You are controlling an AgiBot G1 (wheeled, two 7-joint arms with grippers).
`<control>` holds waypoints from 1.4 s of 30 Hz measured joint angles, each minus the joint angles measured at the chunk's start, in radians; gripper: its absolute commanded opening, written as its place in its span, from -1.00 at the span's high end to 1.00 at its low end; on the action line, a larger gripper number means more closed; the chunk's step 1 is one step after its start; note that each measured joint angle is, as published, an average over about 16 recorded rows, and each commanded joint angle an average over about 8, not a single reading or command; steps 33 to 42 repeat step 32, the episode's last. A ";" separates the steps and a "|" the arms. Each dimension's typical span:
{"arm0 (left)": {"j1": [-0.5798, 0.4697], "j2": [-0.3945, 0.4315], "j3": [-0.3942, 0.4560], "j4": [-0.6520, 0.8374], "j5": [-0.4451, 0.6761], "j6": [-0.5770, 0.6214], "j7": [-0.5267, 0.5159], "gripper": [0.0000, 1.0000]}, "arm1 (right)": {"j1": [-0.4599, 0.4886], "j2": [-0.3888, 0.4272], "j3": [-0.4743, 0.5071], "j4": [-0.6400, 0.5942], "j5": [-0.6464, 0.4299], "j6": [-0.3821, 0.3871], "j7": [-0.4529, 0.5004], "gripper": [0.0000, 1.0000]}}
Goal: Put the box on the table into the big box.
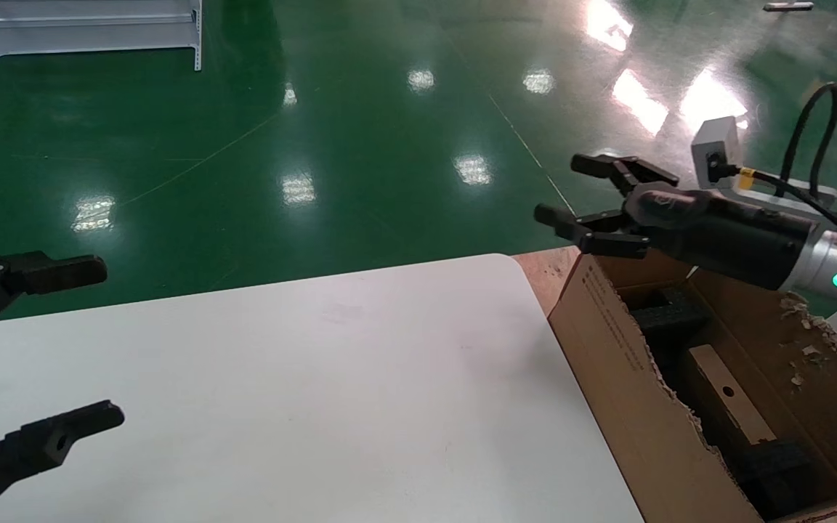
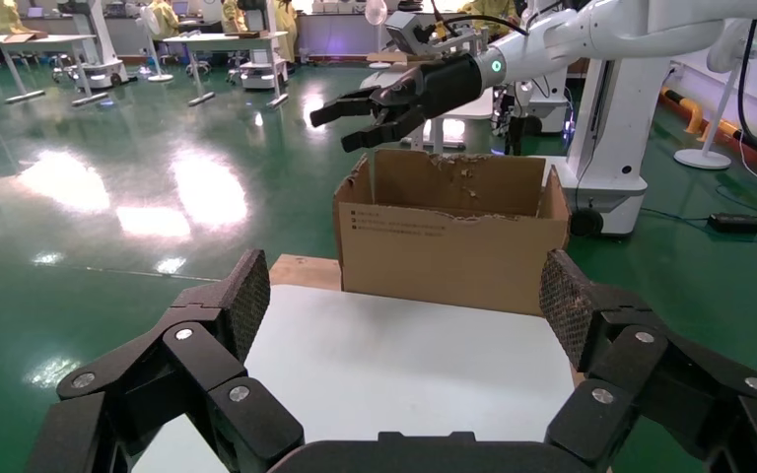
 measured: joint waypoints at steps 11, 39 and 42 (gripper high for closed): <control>0.000 0.000 0.000 0.000 0.000 0.000 0.000 -1.00 | -0.088 -0.003 0.193 0.257 -0.113 0.015 0.115 -1.00; 0.000 0.000 0.000 0.000 0.000 0.000 0.000 -1.00 | -0.229 -0.008 0.500 0.668 -0.293 0.038 0.298 -1.00; 0.000 0.000 0.000 0.000 0.000 0.000 0.000 -1.00 | -0.229 -0.008 0.500 0.668 -0.293 0.038 0.298 -1.00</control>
